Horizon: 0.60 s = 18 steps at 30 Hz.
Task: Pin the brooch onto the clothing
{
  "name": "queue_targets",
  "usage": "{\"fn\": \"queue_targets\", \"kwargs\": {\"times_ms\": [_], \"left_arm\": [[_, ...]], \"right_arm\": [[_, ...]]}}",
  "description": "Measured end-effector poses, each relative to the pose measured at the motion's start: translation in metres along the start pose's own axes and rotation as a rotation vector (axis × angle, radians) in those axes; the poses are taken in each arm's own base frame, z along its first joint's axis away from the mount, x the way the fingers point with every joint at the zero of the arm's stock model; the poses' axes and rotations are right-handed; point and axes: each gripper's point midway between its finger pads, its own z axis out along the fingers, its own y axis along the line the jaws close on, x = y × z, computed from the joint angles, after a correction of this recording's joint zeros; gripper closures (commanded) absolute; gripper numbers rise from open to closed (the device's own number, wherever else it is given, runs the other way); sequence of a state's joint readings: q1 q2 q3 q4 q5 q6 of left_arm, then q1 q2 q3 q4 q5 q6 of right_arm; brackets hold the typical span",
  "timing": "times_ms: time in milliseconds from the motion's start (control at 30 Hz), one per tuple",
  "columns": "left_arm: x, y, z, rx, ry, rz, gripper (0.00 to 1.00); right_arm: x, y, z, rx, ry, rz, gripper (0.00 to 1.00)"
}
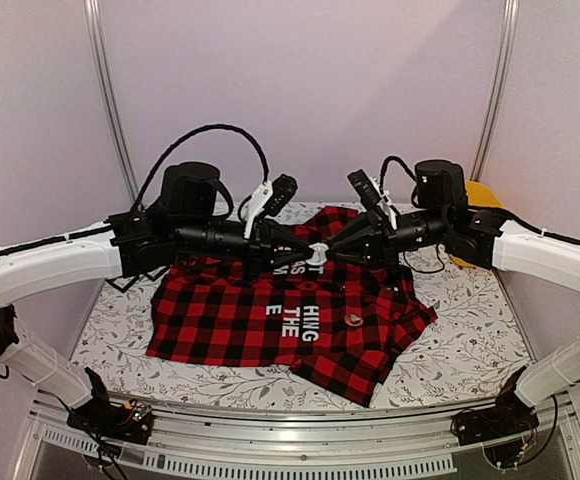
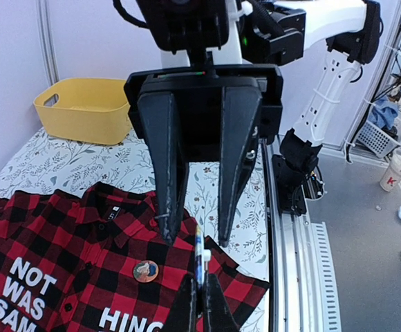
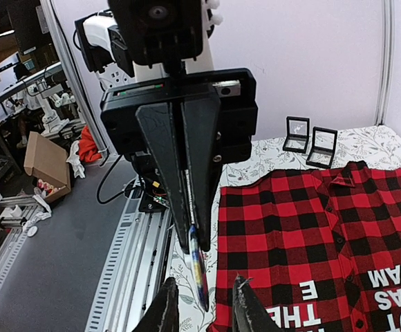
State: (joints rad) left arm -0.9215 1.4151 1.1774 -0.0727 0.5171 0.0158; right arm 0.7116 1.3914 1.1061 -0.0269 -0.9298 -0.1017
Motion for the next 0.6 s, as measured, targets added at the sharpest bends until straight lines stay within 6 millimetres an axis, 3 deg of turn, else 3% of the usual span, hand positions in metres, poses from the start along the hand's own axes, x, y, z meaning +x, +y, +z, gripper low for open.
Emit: {"fn": "queue_targets", "kwargs": {"times_ms": [367, 500, 600], "left_arm": [[0.0010, 0.0002, 0.0017, 0.001, 0.003, -0.001, 1.00], [0.0010, 0.0004, 0.0017, 0.000, 0.003, -0.001, 1.00], [0.0015, 0.0011, 0.0017, -0.004, 0.005, -0.003, 1.00]], "right_arm": [[-0.0001, 0.0016, 0.0052, -0.016, -0.006, 0.002, 0.89], [0.0024, 0.0013, 0.0054, -0.011, 0.003, 0.001, 1.00], [0.0039, 0.0023, 0.0056, -0.014, 0.009, -0.003, 1.00]]}}
